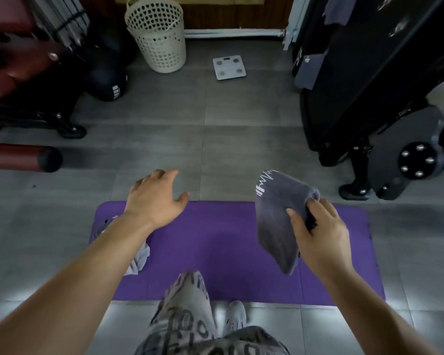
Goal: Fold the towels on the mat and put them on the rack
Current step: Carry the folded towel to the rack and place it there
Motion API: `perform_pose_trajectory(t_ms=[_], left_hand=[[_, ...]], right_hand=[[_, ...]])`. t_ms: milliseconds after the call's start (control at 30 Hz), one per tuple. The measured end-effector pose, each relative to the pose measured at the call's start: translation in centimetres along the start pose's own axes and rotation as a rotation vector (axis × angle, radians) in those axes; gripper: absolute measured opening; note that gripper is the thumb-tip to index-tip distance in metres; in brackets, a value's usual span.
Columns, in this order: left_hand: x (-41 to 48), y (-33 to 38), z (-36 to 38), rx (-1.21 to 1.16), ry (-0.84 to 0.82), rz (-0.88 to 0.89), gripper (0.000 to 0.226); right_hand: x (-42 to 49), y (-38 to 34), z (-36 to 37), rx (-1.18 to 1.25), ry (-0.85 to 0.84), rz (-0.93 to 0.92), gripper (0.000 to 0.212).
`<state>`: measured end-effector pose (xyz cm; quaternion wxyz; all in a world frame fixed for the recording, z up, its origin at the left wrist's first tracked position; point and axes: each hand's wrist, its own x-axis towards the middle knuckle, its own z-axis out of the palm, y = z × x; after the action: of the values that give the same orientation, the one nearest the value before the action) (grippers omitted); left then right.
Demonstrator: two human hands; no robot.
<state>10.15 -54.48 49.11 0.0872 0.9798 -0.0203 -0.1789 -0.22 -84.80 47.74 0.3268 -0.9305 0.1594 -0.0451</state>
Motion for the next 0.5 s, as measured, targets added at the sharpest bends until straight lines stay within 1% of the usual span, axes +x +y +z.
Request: perform_pose_trajectory(t_ms=[133, 267, 367, 500], left_hand=[[7.0, 1.8, -2.6, 0.041, 0.016, 0.04, 0.064], [17.0, 3.3, -5.6, 0.094, 0.053, 0.102, 0.066], [26.9, 4.8, -7.8, 0.13, 0.075, 0.16, 0.065], [42.4, 7.5, -11.7, 0.17, 0.043, 0.242, 0.062]], right_hand=[[6.4, -0.8, 0.2, 0.029, 0.039, 0.024, 0.021], [15.2, -2.0, 1.4, 0.044, 0.079, 0.03, 0.018], [24.1, -2.9, 3.0, 0.04, 0.139, 0.049, 0.017], [37.6, -4.8, 5.7, -0.008, 0.188, 0.131, 0.018]])
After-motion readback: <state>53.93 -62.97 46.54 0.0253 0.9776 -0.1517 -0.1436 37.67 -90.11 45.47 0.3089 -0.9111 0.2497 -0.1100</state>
